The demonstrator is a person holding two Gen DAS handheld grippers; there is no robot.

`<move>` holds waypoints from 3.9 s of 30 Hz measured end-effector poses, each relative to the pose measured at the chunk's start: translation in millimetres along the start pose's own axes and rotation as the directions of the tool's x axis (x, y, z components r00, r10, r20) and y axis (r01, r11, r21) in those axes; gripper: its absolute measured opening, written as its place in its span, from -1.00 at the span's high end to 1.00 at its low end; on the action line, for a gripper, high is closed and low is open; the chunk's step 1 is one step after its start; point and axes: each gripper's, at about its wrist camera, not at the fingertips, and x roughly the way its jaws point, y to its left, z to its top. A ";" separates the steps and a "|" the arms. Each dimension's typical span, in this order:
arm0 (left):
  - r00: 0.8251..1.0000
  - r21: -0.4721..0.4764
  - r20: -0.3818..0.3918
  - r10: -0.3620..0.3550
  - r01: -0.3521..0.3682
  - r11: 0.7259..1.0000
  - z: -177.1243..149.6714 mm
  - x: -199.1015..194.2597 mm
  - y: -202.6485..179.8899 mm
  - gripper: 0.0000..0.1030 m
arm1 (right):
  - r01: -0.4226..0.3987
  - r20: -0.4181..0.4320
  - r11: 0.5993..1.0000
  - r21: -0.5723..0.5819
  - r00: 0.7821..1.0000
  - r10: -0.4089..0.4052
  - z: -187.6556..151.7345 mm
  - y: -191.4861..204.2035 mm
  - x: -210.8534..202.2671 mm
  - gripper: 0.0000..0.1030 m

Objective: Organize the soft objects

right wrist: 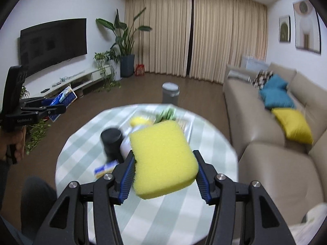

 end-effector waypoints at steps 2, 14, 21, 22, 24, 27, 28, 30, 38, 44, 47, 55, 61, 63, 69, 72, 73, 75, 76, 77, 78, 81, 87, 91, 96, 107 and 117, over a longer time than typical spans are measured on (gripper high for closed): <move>1.000 -0.012 -0.002 0.001 -0.001 1.000 16.2 8.5 9.1 0.02 | 0.020 0.022 1.000 -0.021 1.000 -0.019 25.2 -8.5 4.0 -0.10; 0.996 0.017 -0.045 0.072 -0.072 0.997 85.8 82.9 42.8 0.02 | 0.010 0.028 1.000 -0.013 1.000 -0.010 146.1 -61.2 69.5 -0.10; 0.989 0.034 -0.106 0.104 -0.101 0.994 105.0 150.5 55.6 0.02 | 0.028 -0.030 0.999 -0.023 0.999 -0.028 192.0 -77.0 148.3 -0.10; 0.988 0.034 -0.115 0.102 -0.099 0.994 105.0 160.2 56.9 0.02 | 0.026 -0.035 0.999 -0.022 0.999 -0.027 194.8 -77.5 156.0 -0.10; 0.987 0.030 -0.126 0.097 -0.094 0.995 102.9 175.8 57.9 0.02 | 0.019 -0.054 1.000 -0.024 0.998 -0.021 201.6 -79.6 179.5 -0.10; 0.987 0.019 -0.141 0.071 -0.069 0.997 99.8 198.4 61.6 0.02 | -0.012 -0.075 1.000 -0.025 0.997 0.011 202.9 -80.1 206.4 -0.10; 0.986 0.016 -0.150 0.071 -0.069 0.997 97.2 206.1 62.8 0.02 | -0.024 -0.086 0.999 -0.026 0.996 0.021 201.1 -80.5 218.4 -0.10; 0.983 0.012 -0.171 0.063 -0.062 0.998 89.1 221.2 64.6 0.02 | -0.047 -0.103 0.999 -0.020 0.994 0.044 195.8 -80.5 234.4 -0.10; 0.959 0.014 -0.283 0.027 -0.024 1.000 37.1 276.6 62.7 0.02 | -0.139 -0.244 0.990 -0.026 0.961 0.128 136.9 -80.8 306.8 -0.10; 0.944 0.046 -0.330 0.013 0.003 0.999 12.5 297.2 49.7 0.02 | -0.207 -0.344 0.977 -0.059 0.923 0.175 90.9 -67.9 338.8 -0.10; 0.933 0.067 -0.359 0.013 0.012 0.998 1.2 306.5 44.4 0.02 | -0.249 -0.393 0.964 -0.091 0.898 0.195 71.8 -56.5 350.3 -0.10; 0.907 0.086 -0.421 0.007 0.033 0.996 -25.2 321.9 39.5 0.02 | -0.331 -0.474 0.932 -0.149 0.851 0.227 40.4 -34.1 365.5 -0.10; 0.904 0.087 -0.427 0.004 0.037 0.996 -34.9 323.7 37.7 0.02 | -0.339 -0.503 0.927 -0.159 0.836 0.220 24.8 -31.9 370.9 -0.08; 0.904 0.089 -0.427 0.003 0.038 0.995 -34.6 323.3 37.5 0.02 | -0.340 -0.513 0.927 -0.160 0.831 0.216 19.5 -31.7 373.3 -0.07; 0.905 0.090 -0.424 0.007 0.035 0.995 -34.4 325.6 37.8 0.02 | -0.342 -0.528 0.926 -0.157 0.822 0.214 11.7 -31.6 377.5 -0.05; 0.904 0.097 -0.427 0.013 0.031 0.995 -34.8 326.1 36.7 0.00 | -0.344 -0.531 0.926 -0.153 0.819 0.217 11.1 -32.1 378.5 -0.05; 0.904 0.096 -0.427 0.014 0.030 0.995 -34.8 326.3 36.5 0.00 | -0.344 -0.533 0.927 -0.151 0.818 0.217 10.7 -32.3 379.2 -0.06; 0.906 0.095 -0.423 0.014 0.029 0.995 -34.8 326.2 36.8 0.00 | -0.344 -0.532 0.927 -0.150 0.818 0.217 10.5 -32.0 380.7 -0.05; 0.908 0.094 -0.420 0.014 0.028 0.995 -35.1 326.2 36.8 -0.02 | -0.344 -0.532 0.927 -0.150 0.818 0.217 10.5 -31.9 380.6 -0.06; 0.909 0.092 -0.418 0.013 0.028 0.995 -35.3 326.5 36.9 -0.09 | -0.344 -0.531 0.927 -0.150 0.819 0.218 10.3 -31.8 380.4 -0.06; 0.910 0.090 -0.415 0.012 0.028 0.996 -35.3 326.8 37.2 -0.14 | -0.344 -0.530 0.926 -0.152 0.819 0.218 10.7 -31.0 382.5 -0.06; 0.914 0.097 -0.405 0.026 0.015 0.995 -35.4 326.9 36.9 -0.45 | -0.341 -0.524 0.926 -0.160 0.825 0.213 10.6 -30.4 381.8 -0.06; 0.922 0.086 -0.386 0.035 -0.002 0.996 -31.2 321.2 40.7 -0.61 | -0.331 -0.502 0.929 -0.167 0.839 0.209 12.4 -32.9 377.1 -0.25; 0.933 0.081 -0.359 0.032 -0.004 0.997 -23.9 312.9 43.1 -0.77 | -0.316 -0.472 0.932 -0.177 0.858 0.201 16.4 -36.2 370.1 -0.50; 0.949 0.067 -0.313 0.031 -0.011 0.998 -15.0 299.3 46.7 -0.88 | -0.297 -0.407 0.938 -0.181 0.891 0.203 26.7 -45.2 354.2 -0.73; 0.976 0.001 -0.207 0.066 -0.067 0.998 0.7 248.6 66.7 -1.00 | -0.196 -0.266 0.966 -0.171 0.953 0.146 57.6 -72.3 312.9 -1.00; 0.993 -0.035 -0.069 0.092 -0.094 0.995 -8.4 144.2 72.0 -1.00 | -0.093 -0.072 0.996 -0.004 0.993 0.092 80.8 -118.6 214.1 -1.00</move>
